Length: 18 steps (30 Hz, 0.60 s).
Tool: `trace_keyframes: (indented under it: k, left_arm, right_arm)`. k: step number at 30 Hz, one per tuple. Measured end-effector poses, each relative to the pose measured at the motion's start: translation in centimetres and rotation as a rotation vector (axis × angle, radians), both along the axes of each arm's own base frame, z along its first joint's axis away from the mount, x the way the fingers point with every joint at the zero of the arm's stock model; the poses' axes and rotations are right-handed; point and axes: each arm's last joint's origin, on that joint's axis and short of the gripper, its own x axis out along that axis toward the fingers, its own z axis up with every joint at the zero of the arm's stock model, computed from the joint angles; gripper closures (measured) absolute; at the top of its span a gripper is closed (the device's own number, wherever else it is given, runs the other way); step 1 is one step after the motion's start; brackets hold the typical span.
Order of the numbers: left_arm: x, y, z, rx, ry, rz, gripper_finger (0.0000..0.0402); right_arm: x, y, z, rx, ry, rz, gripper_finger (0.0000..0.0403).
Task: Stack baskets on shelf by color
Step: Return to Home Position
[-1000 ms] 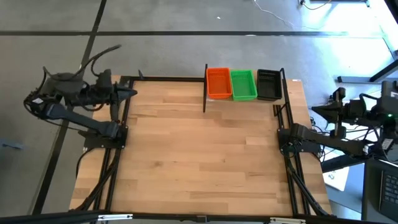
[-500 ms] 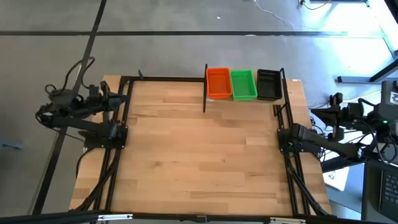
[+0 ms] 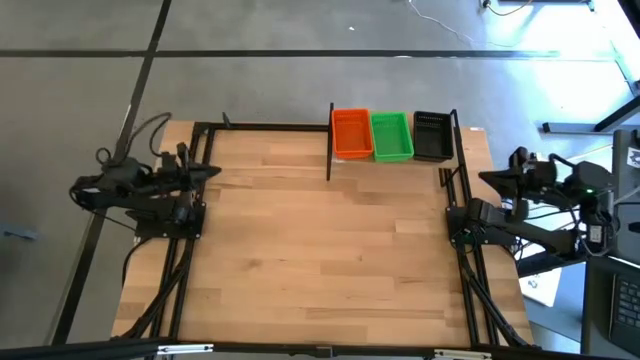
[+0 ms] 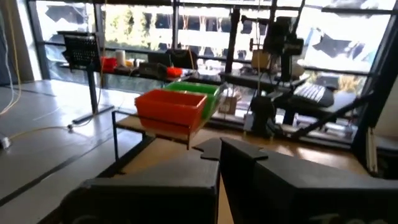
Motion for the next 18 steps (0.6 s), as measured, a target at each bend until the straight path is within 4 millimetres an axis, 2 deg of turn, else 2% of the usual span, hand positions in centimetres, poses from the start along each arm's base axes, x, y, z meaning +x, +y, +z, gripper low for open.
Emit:
trace_keyframes:
  k: [8, 11, 18]
  left_arm:
    - [2.5, -0.4, -2.7, -0.002, -0.065, -0.025, 0.0402]
    - [3.7, -0.6, -4.6, 0.002, -0.044, -0.038, 0.0402]
    - [5.5, -0.9, -8.1, -0.005, -0.113, -0.039, 0.0402]
  right_arm:
    - [3.1, -1.0, -1.4, -0.014, -0.027, 0.052, 0.0403]
    - [4.5, -1.5, -2.1, -0.037, -0.056, 0.057, 0.0403]
    - [6.9, -2.3, -3.9, -0.067, -0.088, 0.112, 0.0403]
